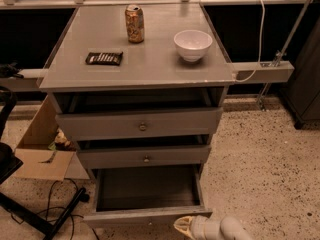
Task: Close bottom drawer
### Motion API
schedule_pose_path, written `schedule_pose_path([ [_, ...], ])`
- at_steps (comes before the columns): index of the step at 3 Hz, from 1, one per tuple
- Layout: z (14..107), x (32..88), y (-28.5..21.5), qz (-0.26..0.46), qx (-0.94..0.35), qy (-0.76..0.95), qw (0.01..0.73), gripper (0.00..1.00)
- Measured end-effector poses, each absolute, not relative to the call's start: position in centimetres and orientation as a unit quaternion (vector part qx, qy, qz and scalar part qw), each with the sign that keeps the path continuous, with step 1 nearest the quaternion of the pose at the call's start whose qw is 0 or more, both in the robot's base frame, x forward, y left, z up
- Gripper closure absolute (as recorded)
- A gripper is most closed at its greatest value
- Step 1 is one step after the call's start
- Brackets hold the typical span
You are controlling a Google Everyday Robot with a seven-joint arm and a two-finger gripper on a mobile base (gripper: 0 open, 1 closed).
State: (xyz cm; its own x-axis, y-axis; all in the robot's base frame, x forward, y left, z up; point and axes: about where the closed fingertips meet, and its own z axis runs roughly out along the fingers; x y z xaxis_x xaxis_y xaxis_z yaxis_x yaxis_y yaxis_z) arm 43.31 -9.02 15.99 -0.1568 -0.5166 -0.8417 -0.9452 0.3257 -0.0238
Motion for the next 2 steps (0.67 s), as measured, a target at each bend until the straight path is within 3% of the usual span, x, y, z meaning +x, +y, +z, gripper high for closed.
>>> schedule_pose_path([
  [2,14.8,44.5,-8.6,0.274,-0.512,0.708,0.402,1.0],
])
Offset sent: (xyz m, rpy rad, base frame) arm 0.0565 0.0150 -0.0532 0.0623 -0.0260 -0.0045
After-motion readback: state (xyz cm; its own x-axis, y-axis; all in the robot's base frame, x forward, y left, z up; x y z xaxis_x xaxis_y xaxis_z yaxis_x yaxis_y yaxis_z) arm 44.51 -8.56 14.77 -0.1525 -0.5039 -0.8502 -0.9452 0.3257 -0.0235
